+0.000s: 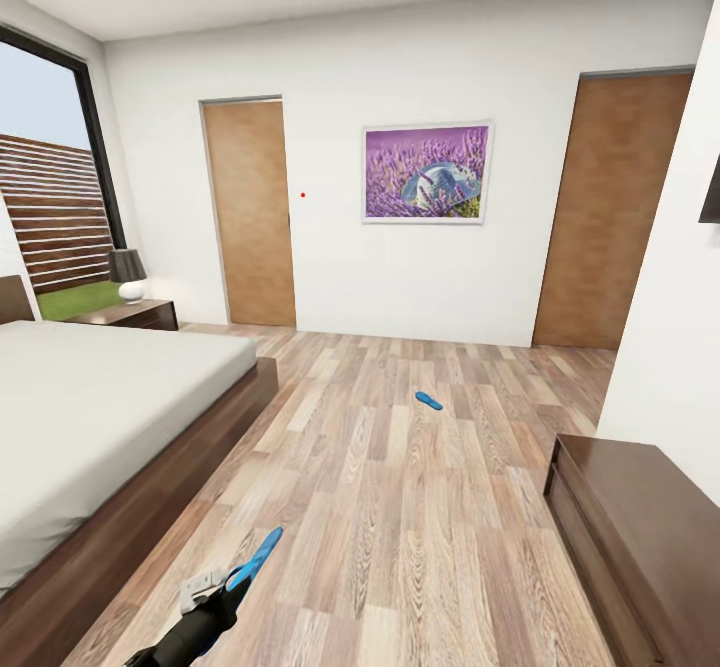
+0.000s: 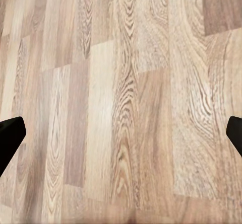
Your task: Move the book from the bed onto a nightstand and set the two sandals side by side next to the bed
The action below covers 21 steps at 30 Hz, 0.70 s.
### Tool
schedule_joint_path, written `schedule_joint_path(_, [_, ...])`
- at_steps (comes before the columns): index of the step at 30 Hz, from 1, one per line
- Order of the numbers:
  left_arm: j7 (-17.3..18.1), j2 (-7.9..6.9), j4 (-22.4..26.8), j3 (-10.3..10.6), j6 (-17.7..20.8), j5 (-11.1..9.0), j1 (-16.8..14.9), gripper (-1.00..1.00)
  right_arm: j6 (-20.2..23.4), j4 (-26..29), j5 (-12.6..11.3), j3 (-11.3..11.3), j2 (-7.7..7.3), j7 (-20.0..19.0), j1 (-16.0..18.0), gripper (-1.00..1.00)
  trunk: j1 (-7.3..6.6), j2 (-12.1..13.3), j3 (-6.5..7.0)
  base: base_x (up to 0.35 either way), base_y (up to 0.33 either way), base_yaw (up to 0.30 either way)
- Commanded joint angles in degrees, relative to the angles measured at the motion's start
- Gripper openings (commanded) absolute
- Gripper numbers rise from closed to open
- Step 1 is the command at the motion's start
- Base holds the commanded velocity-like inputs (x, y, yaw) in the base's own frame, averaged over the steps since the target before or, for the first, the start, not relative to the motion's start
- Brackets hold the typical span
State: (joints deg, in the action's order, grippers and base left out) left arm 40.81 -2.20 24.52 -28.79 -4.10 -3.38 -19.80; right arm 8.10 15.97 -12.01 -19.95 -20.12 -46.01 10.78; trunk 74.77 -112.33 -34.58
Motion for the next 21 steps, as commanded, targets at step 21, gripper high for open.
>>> schedule_joint_path(21, [0.3,0.01,0.0,-0.2,0.0,-0.1,-0.1,-1.0,0.6,-0.1,-0.5,-0.1,0.0,-0.1,0.0,1.0,-1.11,2.0,0.84,0.0,0.0,0.0])
